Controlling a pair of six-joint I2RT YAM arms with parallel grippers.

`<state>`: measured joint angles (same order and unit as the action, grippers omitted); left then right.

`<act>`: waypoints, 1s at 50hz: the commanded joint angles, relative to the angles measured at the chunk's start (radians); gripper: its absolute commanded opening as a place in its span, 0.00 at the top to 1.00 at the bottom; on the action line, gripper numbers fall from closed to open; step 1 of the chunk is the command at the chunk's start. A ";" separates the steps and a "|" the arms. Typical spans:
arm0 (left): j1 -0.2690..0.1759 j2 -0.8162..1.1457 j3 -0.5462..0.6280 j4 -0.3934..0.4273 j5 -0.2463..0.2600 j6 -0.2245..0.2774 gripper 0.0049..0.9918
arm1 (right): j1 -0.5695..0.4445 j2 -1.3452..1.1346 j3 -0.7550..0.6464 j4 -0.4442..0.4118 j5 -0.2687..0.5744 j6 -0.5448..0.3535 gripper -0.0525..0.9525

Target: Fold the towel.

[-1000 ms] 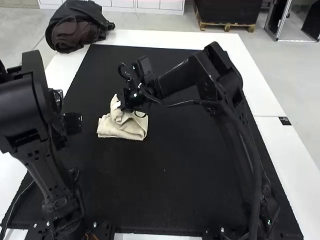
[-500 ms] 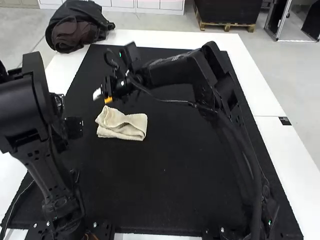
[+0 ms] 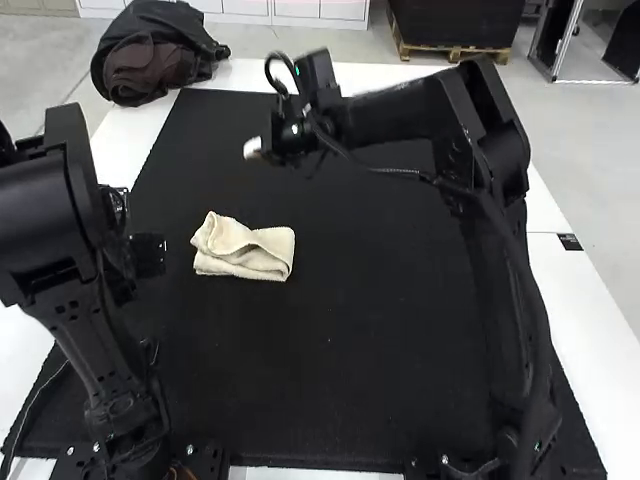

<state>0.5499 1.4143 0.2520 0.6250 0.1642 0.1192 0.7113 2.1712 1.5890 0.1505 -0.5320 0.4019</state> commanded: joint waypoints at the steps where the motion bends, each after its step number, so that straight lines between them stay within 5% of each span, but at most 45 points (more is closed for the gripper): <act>1: 0.002 -0.014 -0.007 0.012 0.008 0.010 0.02 | 0.031 -0.001 -0.098 0.077 -0.013 -0.015 0.98; 7: 0.002 -0.014 -0.007 0.016 0.008 0.008 0.02 | 0.047 0.019 -0.149 0.164 -0.011 0.011 0.98; 50: 0.008 -0.014 -0.010 0.022 0.009 0.002 0.02 | 0.143 0.222 -0.132 0.385 -0.011 0.107 0.98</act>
<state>0.5495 1.4143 0.2520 0.6353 0.1642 0.1188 0.8223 2.3837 1.4258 0.5156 -0.5350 0.4900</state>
